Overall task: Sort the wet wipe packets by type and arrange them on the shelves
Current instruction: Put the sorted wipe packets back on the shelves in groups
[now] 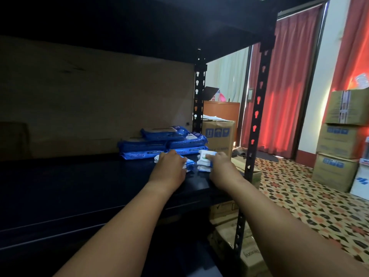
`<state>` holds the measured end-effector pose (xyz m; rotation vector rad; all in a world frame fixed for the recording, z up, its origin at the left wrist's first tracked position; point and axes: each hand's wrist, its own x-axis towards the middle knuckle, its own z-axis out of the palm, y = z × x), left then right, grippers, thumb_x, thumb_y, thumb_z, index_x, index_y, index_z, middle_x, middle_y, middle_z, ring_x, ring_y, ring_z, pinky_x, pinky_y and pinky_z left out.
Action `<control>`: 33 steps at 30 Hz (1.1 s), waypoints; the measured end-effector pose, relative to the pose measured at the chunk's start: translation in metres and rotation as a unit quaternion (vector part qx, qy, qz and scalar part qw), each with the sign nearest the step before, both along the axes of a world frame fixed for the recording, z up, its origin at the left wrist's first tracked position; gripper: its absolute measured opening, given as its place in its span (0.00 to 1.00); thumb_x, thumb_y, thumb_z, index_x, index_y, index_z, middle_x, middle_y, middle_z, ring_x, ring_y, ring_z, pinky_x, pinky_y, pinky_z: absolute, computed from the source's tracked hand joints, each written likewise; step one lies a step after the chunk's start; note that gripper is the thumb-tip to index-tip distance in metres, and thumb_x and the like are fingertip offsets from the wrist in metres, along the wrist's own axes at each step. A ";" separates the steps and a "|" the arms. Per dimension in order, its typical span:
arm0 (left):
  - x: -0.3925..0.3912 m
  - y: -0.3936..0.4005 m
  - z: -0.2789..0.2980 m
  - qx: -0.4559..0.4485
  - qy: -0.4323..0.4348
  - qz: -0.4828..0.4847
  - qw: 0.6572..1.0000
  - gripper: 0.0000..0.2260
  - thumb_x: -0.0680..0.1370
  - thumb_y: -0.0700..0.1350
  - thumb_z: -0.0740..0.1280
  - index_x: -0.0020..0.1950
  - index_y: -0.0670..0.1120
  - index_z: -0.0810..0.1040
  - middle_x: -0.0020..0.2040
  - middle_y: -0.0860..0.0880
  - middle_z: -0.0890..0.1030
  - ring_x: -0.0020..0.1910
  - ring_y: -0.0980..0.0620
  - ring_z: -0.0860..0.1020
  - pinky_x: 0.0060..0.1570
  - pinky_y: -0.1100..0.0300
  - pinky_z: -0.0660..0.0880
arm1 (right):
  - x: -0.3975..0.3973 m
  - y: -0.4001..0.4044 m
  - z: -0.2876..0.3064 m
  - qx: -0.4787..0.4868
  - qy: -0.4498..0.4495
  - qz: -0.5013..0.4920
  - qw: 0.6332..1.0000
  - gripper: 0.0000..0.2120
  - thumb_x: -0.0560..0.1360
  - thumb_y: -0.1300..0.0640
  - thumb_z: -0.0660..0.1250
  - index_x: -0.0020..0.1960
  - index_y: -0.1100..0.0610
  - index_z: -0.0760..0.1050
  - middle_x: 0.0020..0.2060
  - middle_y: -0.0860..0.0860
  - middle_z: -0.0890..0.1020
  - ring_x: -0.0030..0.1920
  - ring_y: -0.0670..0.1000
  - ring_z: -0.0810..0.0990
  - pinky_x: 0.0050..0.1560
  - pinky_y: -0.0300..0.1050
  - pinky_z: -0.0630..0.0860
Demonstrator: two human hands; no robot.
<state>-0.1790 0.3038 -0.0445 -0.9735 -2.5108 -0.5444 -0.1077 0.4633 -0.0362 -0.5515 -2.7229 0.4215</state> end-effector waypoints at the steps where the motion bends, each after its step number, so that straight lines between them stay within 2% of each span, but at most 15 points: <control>1: -0.003 0.003 -0.001 0.007 0.001 -0.001 1.000 0.16 0.82 0.46 0.65 0.70 0.50 0.77 0.64 0.46 0.73 0.67 0.40 0.69 0.65 0.51 0.71 | -0.006 0.001 0.001 -0.001 0.001 -0.005 1.000 0.28 0.78 0.63 0.64 0.76 0.51 0.66 0.71 0.55 0.64 0.65 0.60 0.74 0.67 0.52 0.72; 4: -0.016 0.012 -0.006 0.019 0.000 -0.002 1.000 0.14 0.81 0.45 0.65 0.67 0.47 0.79 0.63 0.45 0.73 0.65 0.40 0.70 0.65 0.51 0.70 | -0.025 0.006 -0.002 0.008 0.004 -0.016 1.000 0.24 0.78 0.65 0.63 0.73 0.54 0.69 0.68 0.57 0.66 0.64 0.61 0.74 0.66 0.54 0.72; 9: -0.030 0.021 -0.006 0.003 0.018 0.002 1.000 0.16 0.81 0.48 0.65 0.68 0.48 0.78 0.62 0.45 0.73 0.64 0.40 0.70 0.66 0.52 0.69 | -0.043 0.015 -0.005 0.019 0.016 -0.019 1.000 0.23 0.78 0.64 0.63 0.73 0.55 0.69 0.68 0.57 0.66 0.65 0.62 0.73 0.67 0.54 0.71; 13: -0.031 0.022 -0.007 0.021 0.011 0.007 1.000 0.18 0.81 0.48 0.66 0.71 0.49 0.76 0.65 0.46 0.72 0.66 0.42 0.68 0.65 0.50 0.71 | -0.046 0.018 -0.006 0.013 0.017 -0.013 1.000 0.25 0.78 0.63 0.63 0.74 0.53 0.66 0.70 0.57 0.65 0.65 0.62 0.72 0.66 0.54 0.71; 18: -0.024 0.020 -0.007 0.039 0.013 0.016 0.999 0.24 0.78 0.53 0.70 0.73 0.50 0.72 0.69 0.49 0.70 0.71 0.47 0.64 0.62 0.49 0.74 | -0.036 0.016 -0.008 -0.009 0.031 0.009 0.999 0.36 0.77 0.63 0.66 0.79 0.43 0.55 0.74 0.58 0.58 0.67 0.63 0.71 0.64 0.55 0.71; 20: -0.016 0.015 -0.005 0.043 0.036 0.028 0.998 0.25 0.78 0.55 0.70 0.73 0.50 0.70 0.69 0.51 0.69 0.71 0.48 0.63 0.58 0.49 0.75 | -0.027 0.011 -0.010 -0.008 0.047 0.002 0.999 0.34 0.78 0.62 0.65 0.78 0.45 0.56 0.72 0.59 0.60 0.65 0.63 0.71 0.64 0.55 0.73; 24: 0.023 0.006 -0.002 0.070 0.115 0.015 0.991 0.18 0.79 0.53 0.67 0.67 0.49 0.75 0.60 0.51 0.75 0.63 0.47 0.70 0.49 0.49 0.78 | 0.008 -0.003 -0.020 -0.012 0.100 -0.008 0.995 0.26 0.80 0.57 0.65 0.75 0.52 0.61 0.67 0.57 0.64 0.65 0.61 0.71 0.63 0.54 0.72; 26: 0.051 0.000 -0.015 0.143 0.197 -0.010 0.970 0.11 0.78 0.48 0.68 0.58 0.48 0.80 0.51 0.50 0.80 0.55 0.46 0.76 0.42 0.50 0.79 | 0.030 -0.011 -0.031 -0.001 0.162 0.022 0.987 0.24 0.79 0.56 0.65 0.74 0.55 0.65 0.64 0.58 0.67 0.64 0.61 0.71 0.63 0.52 0.72; 28: 0.078 -0.006 -0.043 0.191 0.259 -0.030 0.946 0.07 0.77 0.45 0.67 0.53 0.47 0.81 0.46 0.49 0.80 0.47 0.45 0.76 0.42 0.51 0.76 | 0.054 -0.020 -0.048 0.005 0.234 0.048 0.971 0.21 0.79 0.55 0.67 0.71 0.56 0.70 0.61 0.58 0.71 0.63 0.60 0.72 0.65 0.52 0.71; 30: 0.097 -0.013 -0.077 0.209 0.257 -0.041 0.943 0.07 0.77 0.44 0.67 0.54 0.46 0.81 0.44 0.49 0.79 0.44 0.46 0.75 0.43 0.52 0.74 | 0.077 -0.029 -0.067 0.019 0.292 0.055 0.955 0.19 0.78 0.56 0.68 0.68 0.56 0.74 0.59 0.56 0.73 0.62 0.57 0.70 0.65 0.51 0.69; 33: 0.117 -0.025 -0.142 0.198 0.149 -0.029 0.968 0.08 0.77 0.44 0.69 0.56 0.48 0.79 0.44 0.51 0.78 0.44 0.49 0.75 0.43 0.54 0.76 | 0.105 -0.038 -0.113 -0.001 0.317 0.056 0.947 0.18 0.76 0.57 0.70 0.65 0.54 0.75 0.58 0.53 0.73 0.59 0.55 0.71 0.63 0.49 0.70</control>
